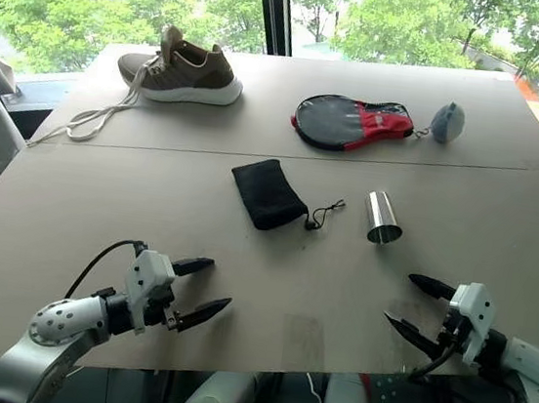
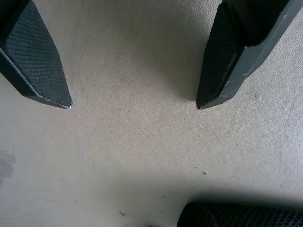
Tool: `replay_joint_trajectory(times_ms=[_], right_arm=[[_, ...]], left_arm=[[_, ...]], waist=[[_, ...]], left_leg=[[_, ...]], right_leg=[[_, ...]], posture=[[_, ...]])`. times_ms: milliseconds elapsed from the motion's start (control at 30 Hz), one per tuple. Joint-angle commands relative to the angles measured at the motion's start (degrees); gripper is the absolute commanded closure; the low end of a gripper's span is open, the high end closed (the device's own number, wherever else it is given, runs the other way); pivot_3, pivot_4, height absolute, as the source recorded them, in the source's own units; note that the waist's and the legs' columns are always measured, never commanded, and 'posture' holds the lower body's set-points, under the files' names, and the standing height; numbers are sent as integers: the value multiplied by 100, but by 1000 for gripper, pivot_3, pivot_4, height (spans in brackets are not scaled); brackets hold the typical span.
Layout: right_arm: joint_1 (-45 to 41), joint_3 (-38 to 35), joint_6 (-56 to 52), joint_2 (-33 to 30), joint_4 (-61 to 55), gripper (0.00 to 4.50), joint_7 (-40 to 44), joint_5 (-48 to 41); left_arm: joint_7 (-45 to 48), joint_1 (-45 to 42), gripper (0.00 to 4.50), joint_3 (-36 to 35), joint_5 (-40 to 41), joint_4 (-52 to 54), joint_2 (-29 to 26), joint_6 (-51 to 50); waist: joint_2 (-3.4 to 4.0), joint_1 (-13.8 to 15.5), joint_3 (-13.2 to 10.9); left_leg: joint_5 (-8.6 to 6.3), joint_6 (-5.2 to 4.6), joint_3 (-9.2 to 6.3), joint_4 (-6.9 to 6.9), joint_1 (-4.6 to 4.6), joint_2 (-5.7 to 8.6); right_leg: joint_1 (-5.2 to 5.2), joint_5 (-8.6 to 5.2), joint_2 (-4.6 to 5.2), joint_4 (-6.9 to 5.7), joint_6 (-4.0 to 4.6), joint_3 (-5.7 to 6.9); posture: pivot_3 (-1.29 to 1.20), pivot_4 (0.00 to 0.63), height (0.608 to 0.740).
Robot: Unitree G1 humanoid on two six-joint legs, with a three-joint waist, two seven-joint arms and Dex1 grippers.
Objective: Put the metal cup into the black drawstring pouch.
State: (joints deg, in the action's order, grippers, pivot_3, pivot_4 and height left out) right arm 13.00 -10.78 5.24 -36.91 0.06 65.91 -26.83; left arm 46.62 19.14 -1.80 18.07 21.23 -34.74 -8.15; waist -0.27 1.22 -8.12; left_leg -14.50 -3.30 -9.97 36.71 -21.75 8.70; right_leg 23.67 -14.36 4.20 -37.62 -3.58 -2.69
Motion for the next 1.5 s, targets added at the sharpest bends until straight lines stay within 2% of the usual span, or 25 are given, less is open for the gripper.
replay_joint_trajectory(times_ms=[33, 567, 800, 1033, 1200, 1367, 1500], right_arm=[[-18, -124, 126, 22, -72, 39, 51, -76], [74, -87, 64, 100, -209, 39, 19, -112], [155, -19, -5, 174, -479, 39, -57, -135], [493, 279, -165, 479, -1477, 39, -266, -344], [668, 508, -305, 811, -2071, 39, -673, -361], [838, 569, -363, 915, -2328, 39, -1007, -296], [903, 562, -345, 925, -2400, 39, -1156, -271]], left_arm=[[50, -16, 174, -86, 28, 52, -41, 86], [95, -98, 174, -106, 87, 51, -29, 39], [-31, -438, 174, -72, 25, -34, 85, 112], [-388, -1513, 174, 262, -802, -573, 222, 609], [-584, -2881, 174, 964, -1519, -1408, 604, 741], [-777, -3547, 174, 1242, -1791, -1831, 950, 766], [-861, -3795, 174, 1584, -2420, -2077, 849, 1098]], waist=[[0, 0, 0], [0, 15, 0], [1, 45, 0], [-2, 127, -1], [-5, 185, -1], [-9, 134, -3], [-9, 96, -3]], left_leg=[[0, 0, 0, 0, 0, 0], [0, 0, 0, 0, 0, 0], [0, 0, 0, 0, 0, 0], [1, 2, -1, 2, 0, -1], [1, 3, -1, 10, 0, 0], [20, 20, 3, 10, -3, 1], [22, 19, 2, 8, -2, 1]], right_leg=[[0, 0, 0, 0, 0, 0], [0, 0, 0, 0, 0, 0], [0, 0, 0, -1, 0, 1], [0, 1, -1, -2, 0, 2], [0, 2, -3, -3, -2, 14], [3, 2, -3, -3, -2, 14], [4, 2, -5, -5, -2, 13]], posture=[[0, 150, 740], [0, 150, 740], [0, 150, 740], [0, 150, 740], [0, 150, 740], [0, 150, 740], [0, 150, 740]])
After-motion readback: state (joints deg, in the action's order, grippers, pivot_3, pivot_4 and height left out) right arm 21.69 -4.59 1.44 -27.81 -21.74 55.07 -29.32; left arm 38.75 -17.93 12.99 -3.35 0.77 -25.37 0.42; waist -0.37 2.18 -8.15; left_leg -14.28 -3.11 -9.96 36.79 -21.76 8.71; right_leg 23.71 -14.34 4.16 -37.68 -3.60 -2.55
